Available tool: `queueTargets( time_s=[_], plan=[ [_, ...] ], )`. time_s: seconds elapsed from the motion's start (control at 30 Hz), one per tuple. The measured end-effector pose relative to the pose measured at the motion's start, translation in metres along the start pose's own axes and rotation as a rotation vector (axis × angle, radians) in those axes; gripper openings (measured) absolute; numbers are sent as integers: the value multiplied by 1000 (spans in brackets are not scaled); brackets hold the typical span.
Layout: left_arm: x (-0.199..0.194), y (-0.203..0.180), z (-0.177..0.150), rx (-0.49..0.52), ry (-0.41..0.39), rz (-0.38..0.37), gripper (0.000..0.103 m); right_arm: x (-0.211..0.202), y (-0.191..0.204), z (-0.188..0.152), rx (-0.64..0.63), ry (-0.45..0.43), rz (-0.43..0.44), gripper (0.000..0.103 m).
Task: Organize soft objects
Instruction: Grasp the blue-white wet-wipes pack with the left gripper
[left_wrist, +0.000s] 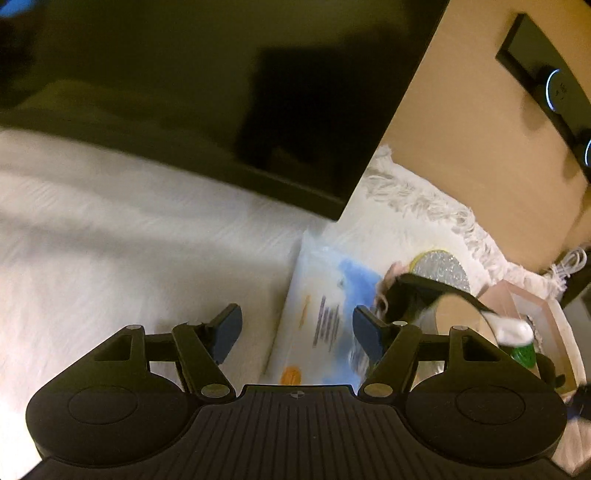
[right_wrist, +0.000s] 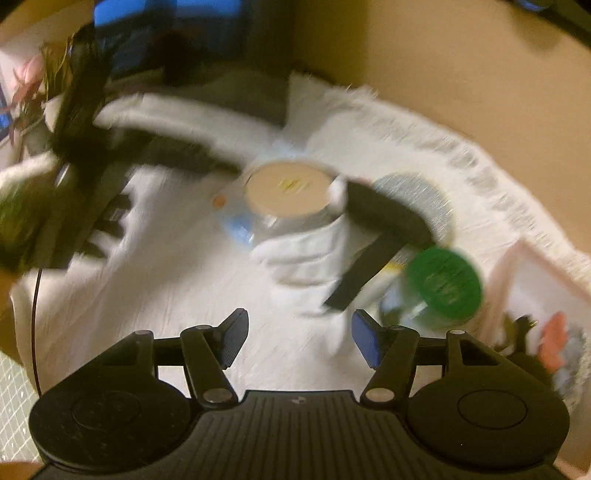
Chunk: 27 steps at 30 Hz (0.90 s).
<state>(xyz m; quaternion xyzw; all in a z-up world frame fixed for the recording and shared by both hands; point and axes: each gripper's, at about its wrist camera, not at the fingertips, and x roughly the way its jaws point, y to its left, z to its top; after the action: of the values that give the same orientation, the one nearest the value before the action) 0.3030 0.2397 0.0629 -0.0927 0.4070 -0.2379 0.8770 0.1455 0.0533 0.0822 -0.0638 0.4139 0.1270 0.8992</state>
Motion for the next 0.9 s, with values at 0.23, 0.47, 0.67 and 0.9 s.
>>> queueTargets(
  time_s=[0.23,0.47,0.67,0.9],
  plan=[
    [53,-6,25,64,82,-12,72,25,11,-18,-4,67,-41,62],
    [47,0,31,12,100,-96,62,40,5,-22,37,90,-44,62],
    [40,2,20,5,142,-103,54,53,9,-22,41,100,-17,62],
    [57,-10,11,12,145,-118,54,59,14,-27,43,109,-6,62]
  ],
)
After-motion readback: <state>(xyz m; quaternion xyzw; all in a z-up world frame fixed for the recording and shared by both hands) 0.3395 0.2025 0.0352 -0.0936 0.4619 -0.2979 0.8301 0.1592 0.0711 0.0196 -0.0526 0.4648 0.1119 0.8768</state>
